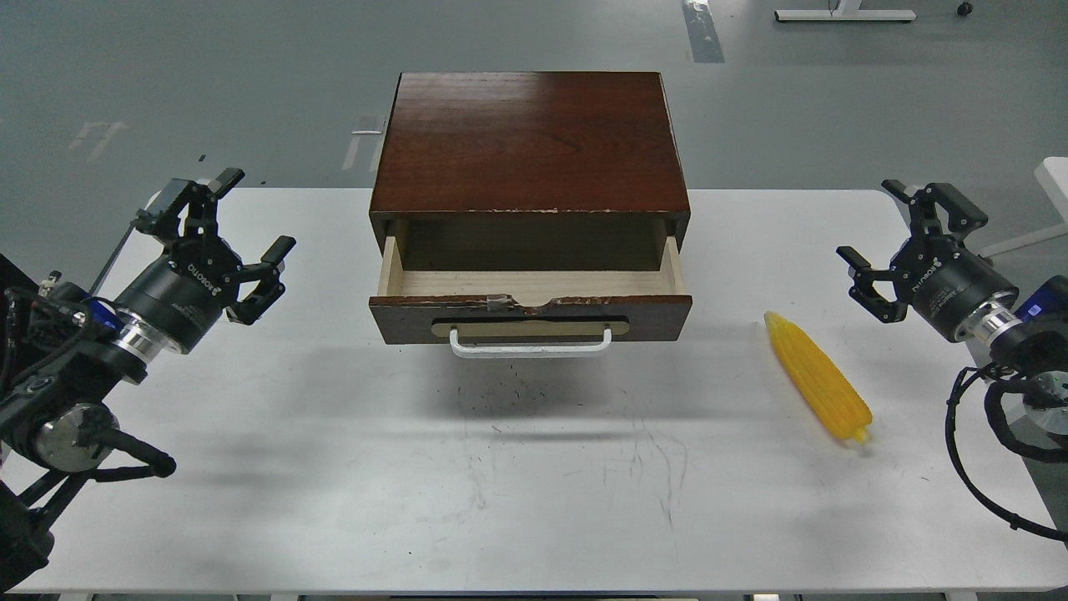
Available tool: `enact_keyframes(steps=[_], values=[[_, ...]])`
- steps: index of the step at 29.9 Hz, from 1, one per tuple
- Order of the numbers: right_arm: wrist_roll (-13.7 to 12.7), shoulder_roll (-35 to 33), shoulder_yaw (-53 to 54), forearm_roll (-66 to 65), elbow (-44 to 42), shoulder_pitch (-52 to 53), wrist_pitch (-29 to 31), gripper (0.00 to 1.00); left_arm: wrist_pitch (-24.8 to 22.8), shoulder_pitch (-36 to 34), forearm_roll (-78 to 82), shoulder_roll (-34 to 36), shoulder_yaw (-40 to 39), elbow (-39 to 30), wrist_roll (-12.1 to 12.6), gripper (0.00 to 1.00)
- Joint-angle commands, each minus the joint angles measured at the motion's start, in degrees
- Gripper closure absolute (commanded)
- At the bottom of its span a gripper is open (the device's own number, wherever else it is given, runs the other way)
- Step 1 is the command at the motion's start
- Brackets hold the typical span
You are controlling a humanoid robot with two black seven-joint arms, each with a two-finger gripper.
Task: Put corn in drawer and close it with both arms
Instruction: 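Move the right gripper toward the yellow corn cob on the table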
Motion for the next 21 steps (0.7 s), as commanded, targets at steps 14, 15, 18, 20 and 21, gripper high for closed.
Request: enact_keyframes(steps=[14,15,18,20,21], values=[[0.00,1.38,-0.18,-0.96,-0.17,0.15,0.00,0.02,-0.37,0.53,0.00,0.60,-0.39,-0.25,-0.15,0.00],[0.00,1.03,-0.45,-1.31,0.09,0.50,0.00,0.02,-0.81,0.53,0.00,0.60,-0.39,-0.25,-0.15,0.00],[0.00,0.15,-0.45,-3.94,0.36,1.90,0.00,0.00,-1.68,0.53,0.00,0.60,-0.30,-0.42,-0.15,0.00],[0.00,-2.65,-0.54,-9.73,0.97,4.36,0.00,0.00,-2.56,0.53,0.00,0.60,-0.47,-0.51,-0.32,0.00],[0.00,-4.49,-0.62,-15.32,1.93,6.29,0.00,0.00,-2.83,0.44,-0.09,0.60,-0.65,-0.69,-0.93,0.00]])
